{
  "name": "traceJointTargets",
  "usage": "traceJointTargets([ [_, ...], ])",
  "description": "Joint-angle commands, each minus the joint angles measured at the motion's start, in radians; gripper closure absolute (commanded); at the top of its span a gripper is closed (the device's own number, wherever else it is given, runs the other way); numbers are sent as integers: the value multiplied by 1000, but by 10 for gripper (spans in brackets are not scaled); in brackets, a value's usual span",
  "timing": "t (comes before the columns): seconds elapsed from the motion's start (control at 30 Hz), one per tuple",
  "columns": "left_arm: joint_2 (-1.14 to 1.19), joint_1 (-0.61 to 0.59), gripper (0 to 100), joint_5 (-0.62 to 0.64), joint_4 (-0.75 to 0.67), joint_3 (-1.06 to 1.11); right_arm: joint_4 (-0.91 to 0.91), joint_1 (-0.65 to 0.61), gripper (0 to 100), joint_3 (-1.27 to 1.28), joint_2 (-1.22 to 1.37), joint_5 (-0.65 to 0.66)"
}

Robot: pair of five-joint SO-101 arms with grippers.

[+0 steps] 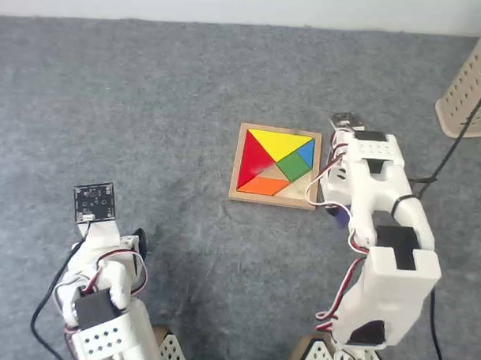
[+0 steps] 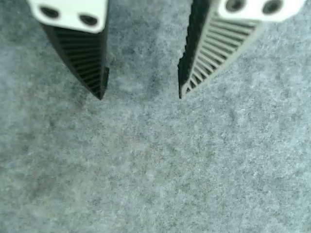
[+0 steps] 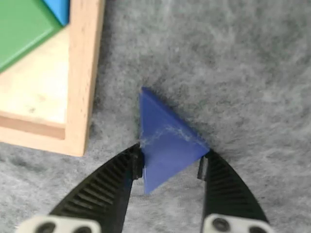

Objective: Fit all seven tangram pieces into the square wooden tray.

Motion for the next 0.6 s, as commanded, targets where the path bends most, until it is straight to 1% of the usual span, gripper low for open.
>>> traceJointTargets([
  [0.0,-12,0,775,9,3,-19,48,15,793,-87,8,26],
  [0.07,-12,0,775,9,3,-19,91,18,736,-143,10,35],
  [0.17,-12,0,775,9,3,-19,127,5,680,-206,19,129],
  [0.23,-12,0,775,9,3,-19,131,-2,677,-226,19,175],
  [0.33,-12,0,775,9,3,-19,96,-7,677,-222,21,207],
  [0.5,-12,0,775,9,3,-19,77,-8,678,-175,22,207],
  [0.57,-12,0,775,9,3,-19,42,-16,683,-135,22,206],
])
